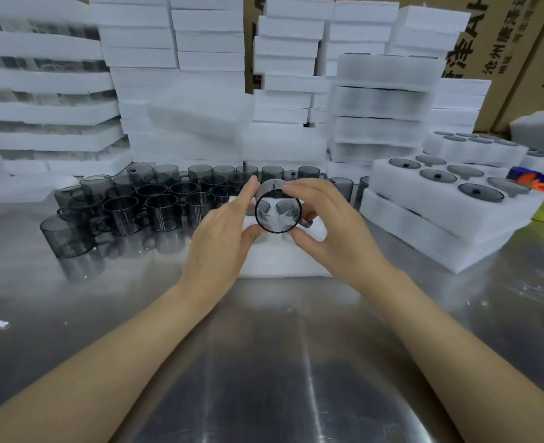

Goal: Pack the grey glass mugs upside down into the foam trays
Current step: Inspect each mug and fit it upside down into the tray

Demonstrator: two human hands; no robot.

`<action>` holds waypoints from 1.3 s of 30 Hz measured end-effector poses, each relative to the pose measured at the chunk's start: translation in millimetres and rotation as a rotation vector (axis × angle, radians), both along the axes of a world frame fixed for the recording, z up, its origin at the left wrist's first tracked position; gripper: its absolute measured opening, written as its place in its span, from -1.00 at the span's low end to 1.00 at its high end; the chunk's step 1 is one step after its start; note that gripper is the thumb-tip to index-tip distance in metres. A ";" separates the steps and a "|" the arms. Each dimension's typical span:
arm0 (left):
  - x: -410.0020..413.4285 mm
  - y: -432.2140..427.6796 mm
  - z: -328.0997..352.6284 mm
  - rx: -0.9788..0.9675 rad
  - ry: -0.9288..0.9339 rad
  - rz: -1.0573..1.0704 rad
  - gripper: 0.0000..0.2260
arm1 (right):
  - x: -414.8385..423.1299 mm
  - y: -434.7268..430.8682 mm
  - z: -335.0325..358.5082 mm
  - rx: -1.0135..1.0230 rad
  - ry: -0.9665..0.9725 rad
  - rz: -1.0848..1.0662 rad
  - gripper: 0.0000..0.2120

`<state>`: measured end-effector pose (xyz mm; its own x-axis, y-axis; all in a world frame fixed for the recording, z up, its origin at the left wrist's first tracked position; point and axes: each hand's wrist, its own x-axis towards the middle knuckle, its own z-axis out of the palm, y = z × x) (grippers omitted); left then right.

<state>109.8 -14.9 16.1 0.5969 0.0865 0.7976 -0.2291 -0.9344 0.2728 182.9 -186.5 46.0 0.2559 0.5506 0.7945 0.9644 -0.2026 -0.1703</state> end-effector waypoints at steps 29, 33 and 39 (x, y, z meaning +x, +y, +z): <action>-5.3 -17.6 9.9 0.235 0.066 0.096 -0.82 | -11.4 5.5 2.3 -0.115 -0.160 -0.038 -0.50; -4.2 -16.1 9.4 0.175 0.080 0.056 -0.83 | -11.1 5.8 1.6 -0.126 -0.178 -0.036 -0.52; 2.5 -11.6 -0.2 0.122 0.037 0.040 -0.71 | -12.1 6.8 0.9 -0.101 -0.152 -0.027 -0.58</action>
<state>112.3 -26.5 15.9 0.6245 0.0141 0.7809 -0.1830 -0.9694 0.1638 170.8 -179.7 46.9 0.1529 0.6245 0.7660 0.9714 -0.2376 -0.0002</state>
